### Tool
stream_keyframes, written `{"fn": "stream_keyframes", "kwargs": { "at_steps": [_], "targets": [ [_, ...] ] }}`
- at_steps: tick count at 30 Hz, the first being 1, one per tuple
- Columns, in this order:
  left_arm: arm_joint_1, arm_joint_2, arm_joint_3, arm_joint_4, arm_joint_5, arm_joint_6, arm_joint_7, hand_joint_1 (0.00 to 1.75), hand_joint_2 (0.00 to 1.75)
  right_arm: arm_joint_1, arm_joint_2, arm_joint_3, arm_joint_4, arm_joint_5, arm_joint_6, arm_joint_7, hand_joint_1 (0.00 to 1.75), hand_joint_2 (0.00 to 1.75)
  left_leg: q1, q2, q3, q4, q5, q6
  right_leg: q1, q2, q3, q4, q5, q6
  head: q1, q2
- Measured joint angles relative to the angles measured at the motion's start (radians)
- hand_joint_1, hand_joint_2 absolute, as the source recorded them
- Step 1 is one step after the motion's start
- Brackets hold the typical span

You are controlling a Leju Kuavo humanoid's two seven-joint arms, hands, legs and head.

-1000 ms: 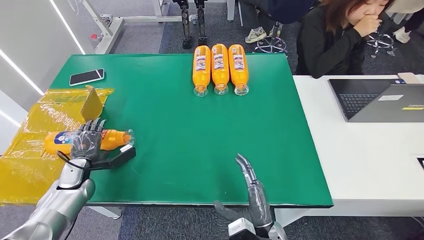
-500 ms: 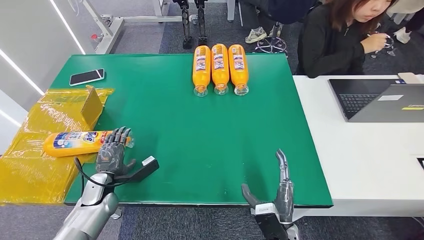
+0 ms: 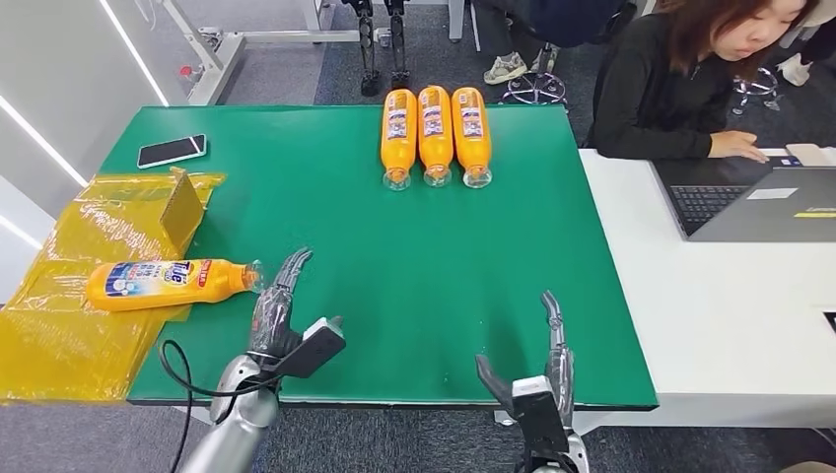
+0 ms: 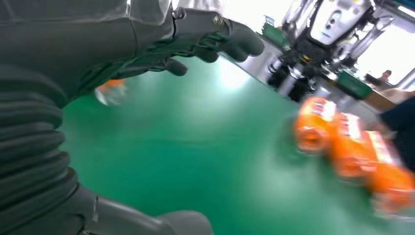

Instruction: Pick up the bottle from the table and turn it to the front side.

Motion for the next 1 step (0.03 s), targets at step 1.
{"fn": "stream_keyframes", "kwargs": {
  "at_steps": [1],
  "targets": [
    [0.007,-0.008,-0.002,-0.020,0.031,-0.026,-0.013,0.00,1.75,0.000,0.002,-0.005,0.000,-0.013,0.018,-0.001,0.00,1.75,0.000,0.000,0.000,0.000,0.000,0.000,0.000,0.000,0.000,0.000,0.000,0.000,0.000,0.000]
  ]
}}
